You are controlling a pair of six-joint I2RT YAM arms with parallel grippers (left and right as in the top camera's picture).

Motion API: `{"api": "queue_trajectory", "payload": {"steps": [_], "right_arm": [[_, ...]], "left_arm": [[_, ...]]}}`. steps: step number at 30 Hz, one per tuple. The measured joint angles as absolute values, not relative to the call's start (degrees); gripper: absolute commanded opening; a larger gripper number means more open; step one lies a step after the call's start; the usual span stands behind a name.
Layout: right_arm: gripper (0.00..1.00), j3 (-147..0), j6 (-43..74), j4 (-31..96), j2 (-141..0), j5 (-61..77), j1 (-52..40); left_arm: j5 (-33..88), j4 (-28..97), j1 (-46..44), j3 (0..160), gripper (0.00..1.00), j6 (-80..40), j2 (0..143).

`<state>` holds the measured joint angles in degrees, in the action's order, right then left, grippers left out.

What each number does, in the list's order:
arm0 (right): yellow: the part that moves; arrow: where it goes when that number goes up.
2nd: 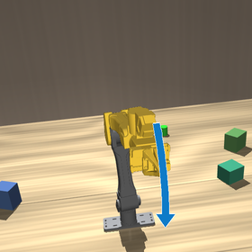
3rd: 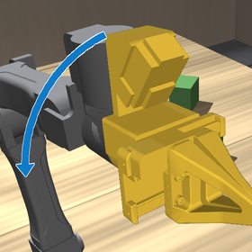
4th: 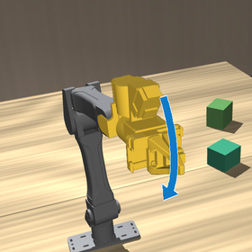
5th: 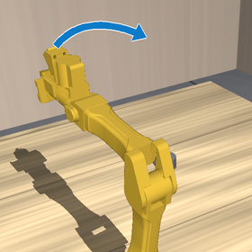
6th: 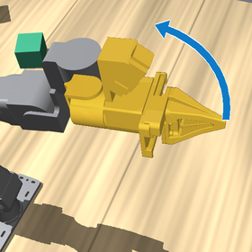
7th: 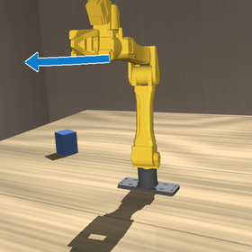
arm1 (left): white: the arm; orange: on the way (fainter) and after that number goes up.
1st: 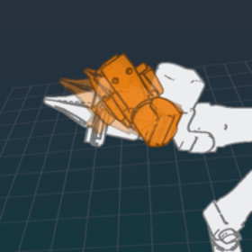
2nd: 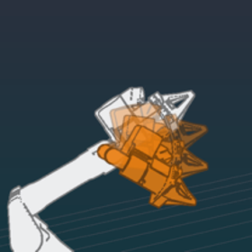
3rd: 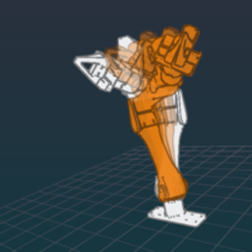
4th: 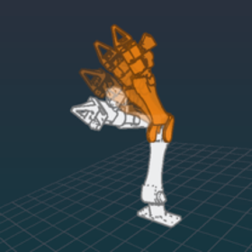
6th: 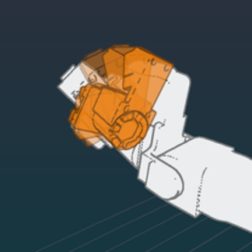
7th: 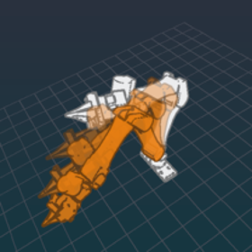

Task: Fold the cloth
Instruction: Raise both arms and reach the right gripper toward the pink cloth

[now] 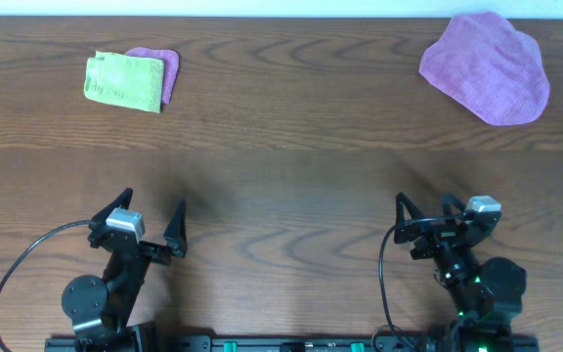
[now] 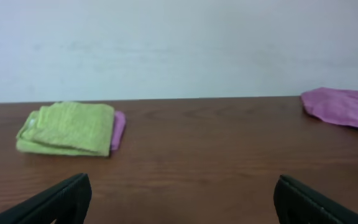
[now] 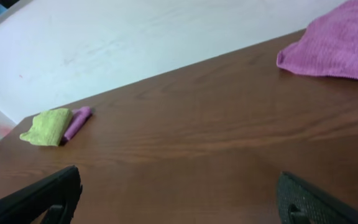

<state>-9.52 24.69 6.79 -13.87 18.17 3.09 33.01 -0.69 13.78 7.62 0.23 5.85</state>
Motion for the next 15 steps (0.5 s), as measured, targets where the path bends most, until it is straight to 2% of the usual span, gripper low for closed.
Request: {"api": "queue_trajectory", "payload": {"steps": [10,15], "right_arm": [[0.99,-9.5,25.3,9.8,-13.9,20.0,3.1],[0.99,-9.5,25.5,7.2,-13.9,21.7,3.1]], "left_arm": [[37.1,-4.6,13.8,7.6,0.95,-0.4,5.8],[38.0,-5.5,13.8,7.6,0.95,-8.6,5.8]]}}
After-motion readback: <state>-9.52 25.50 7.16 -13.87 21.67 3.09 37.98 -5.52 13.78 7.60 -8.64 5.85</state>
